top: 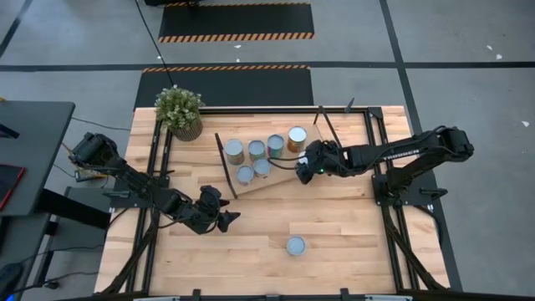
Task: Pick and place cans onto a shelf
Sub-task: Put the canned cherries on the shelf
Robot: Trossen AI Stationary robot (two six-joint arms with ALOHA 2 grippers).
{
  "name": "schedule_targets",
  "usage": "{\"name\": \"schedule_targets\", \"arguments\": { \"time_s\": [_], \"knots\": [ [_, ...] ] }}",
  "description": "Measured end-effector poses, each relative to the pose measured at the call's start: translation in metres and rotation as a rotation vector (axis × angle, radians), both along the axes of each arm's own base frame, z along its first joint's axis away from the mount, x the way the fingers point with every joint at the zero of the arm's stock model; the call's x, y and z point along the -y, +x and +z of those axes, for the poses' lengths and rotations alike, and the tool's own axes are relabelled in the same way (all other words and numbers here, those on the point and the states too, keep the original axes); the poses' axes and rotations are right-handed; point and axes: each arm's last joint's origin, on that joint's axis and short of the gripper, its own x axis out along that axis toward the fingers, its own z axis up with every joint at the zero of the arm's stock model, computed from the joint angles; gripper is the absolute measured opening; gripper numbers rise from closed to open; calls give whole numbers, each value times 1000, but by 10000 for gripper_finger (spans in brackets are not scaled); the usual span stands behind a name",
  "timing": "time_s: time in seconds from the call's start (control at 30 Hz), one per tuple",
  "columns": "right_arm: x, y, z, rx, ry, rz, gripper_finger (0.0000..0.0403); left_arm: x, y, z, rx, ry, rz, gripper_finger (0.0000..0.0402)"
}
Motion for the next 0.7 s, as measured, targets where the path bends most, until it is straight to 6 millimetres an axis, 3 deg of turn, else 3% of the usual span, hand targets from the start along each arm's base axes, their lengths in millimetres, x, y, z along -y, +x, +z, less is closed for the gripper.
{"name": "schedule_targets", "arguments": {
  "time_s": [0.33,0.7],
  "knots": [
    [3,0,0,-43,-57,38,332,1,0,0,-17,-9,-35,375],
    [14,-1,0,-61,4,77,374,2,-1,8,12,-9,-68,375]
  ]
}}
